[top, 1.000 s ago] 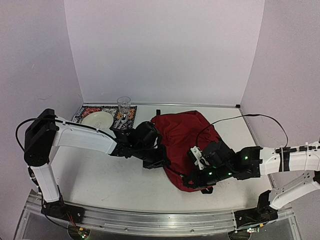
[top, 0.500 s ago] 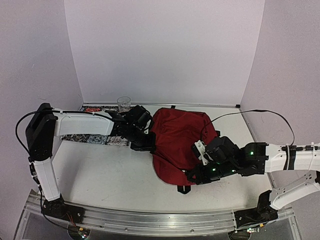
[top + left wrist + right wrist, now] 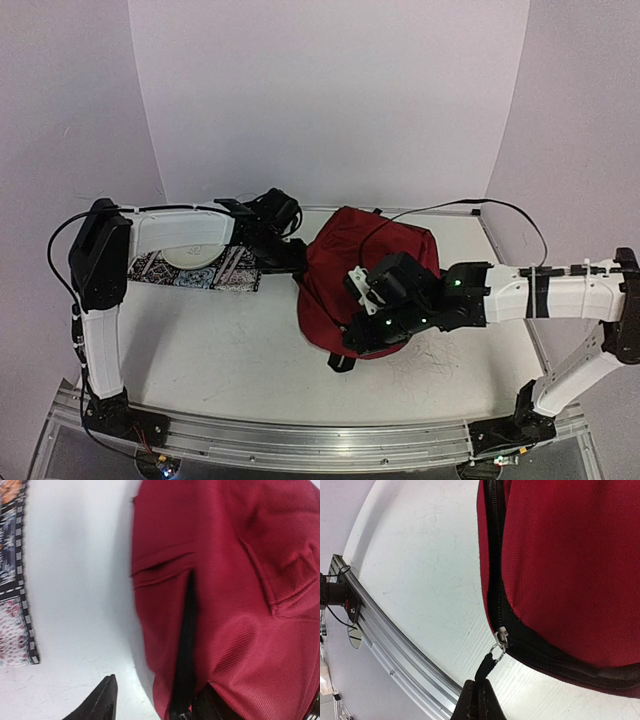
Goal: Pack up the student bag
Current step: Zip the student bag into the largest pocket of the bag, then hold the student bag at the center of the board.
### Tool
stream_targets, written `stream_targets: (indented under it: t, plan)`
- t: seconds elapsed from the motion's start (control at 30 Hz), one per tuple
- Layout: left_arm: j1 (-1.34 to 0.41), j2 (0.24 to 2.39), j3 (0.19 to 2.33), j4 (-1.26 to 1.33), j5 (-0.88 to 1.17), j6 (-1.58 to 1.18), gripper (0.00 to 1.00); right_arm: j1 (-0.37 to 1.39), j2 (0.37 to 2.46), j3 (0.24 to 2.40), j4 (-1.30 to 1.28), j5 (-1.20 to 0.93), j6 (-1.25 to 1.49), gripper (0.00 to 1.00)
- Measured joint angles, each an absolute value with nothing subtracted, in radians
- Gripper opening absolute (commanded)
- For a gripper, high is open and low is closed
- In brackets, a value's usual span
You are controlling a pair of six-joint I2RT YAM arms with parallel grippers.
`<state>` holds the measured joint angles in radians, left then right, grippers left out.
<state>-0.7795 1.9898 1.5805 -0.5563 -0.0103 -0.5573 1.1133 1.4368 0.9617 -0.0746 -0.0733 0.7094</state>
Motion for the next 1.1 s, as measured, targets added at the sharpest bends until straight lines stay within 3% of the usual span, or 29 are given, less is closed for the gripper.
stream_targets:
  t: [0.33,0.6,0.73,0.87,0.93,1.1]
  plan:
    - [-0.737,1.705,1.326,-0.514,-0.016,-0.814,0.69,1.118,1.646,1.183,-0.069,-0.160,0.613,0.00]
    - [-0.813,1.574,1.121,-0.379,0.059,-1.007,0.66,1.118,1.707,1.233,-0.050,-0.198,0.591,0.00]
    - [-0.872,1.576,1.089,-0.332,0.062,-1.066,0.53,1.118,1.725,1.249,-0.043,-0.207,0.586,0.00]
    - [-0.917,1.598,1.083,-0.285,0.061,-1.103,0.16,1.118,1.727,1.252,-0.037,-0.211,0.586,0.00]
    - [-0.923,1.612,1.076,-0.268,0.060,-1.115,0.03,1.118,1.727,1.252,-0.037,-0.213,0.586,0.00]
    - [-0.924,1.626,1.058,-0.250,0.051,-1.124,0.00,1.118,1.720,1.224,-0.022,-0.213,0.586,0.00]
